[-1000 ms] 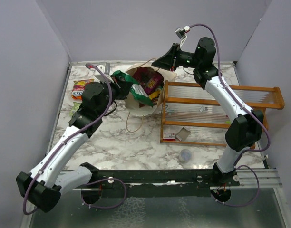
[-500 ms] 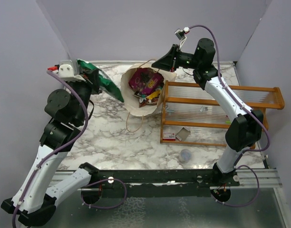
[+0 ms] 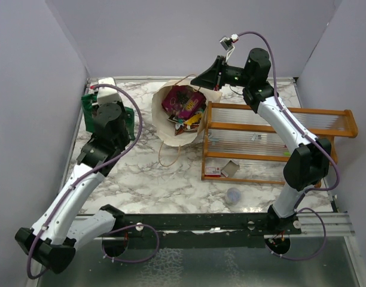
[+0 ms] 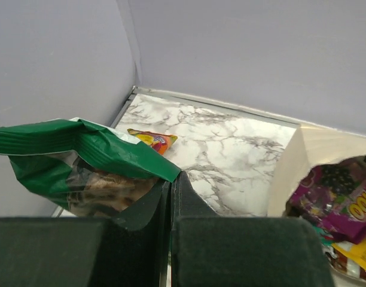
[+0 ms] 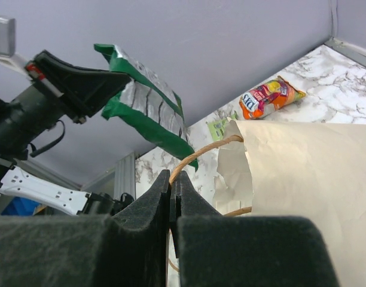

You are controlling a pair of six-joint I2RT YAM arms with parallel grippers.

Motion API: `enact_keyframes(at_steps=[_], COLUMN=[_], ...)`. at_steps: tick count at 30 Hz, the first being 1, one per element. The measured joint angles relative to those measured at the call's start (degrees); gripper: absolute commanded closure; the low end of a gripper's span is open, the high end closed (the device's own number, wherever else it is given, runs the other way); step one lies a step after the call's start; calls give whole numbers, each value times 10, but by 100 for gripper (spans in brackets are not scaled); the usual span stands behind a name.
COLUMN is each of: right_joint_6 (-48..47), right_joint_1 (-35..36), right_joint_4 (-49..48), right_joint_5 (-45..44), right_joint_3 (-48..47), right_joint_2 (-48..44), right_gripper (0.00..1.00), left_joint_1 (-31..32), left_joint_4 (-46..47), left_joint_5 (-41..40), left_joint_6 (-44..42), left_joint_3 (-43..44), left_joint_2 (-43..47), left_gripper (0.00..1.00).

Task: Take the snacks out of the paper bag
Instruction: Place the snack at the center of the board.

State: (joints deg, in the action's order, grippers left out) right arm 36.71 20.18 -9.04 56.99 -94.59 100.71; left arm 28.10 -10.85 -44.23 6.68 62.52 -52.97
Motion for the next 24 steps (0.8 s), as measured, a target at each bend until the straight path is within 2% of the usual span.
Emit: enact_keyframes(at_steps=[3, 7, 11, 19, 24], right_joint_6=[0, 0, 0, -2, -3], right_joint_1=[0, 0, 0, 0, 0], right_joint_4=[0, 0, 0, 0, 1], right_joint_5=[0, 0, -2, -6, -6], right_joint_3=[1, 7, 9, 9, 9], right_joint_2=[0, 0, 0, -2, -7], right_gripper=[99, 99, 99, 99, 99], left_joint_1=[-27, -110, -160, -191, -199], left_joint_4=[19, 38, 70, 160, 225], left_joint_5=[8, 81, 146, 265, 315], left_joint_6=[17, 79, 142, 238, 291], left_joint_3=[-3, 7, 45, 196, 209], left_joint_2=[-39, -116, -207, -402, -471], left_gripper=[100, 100, 100, 100, 100])
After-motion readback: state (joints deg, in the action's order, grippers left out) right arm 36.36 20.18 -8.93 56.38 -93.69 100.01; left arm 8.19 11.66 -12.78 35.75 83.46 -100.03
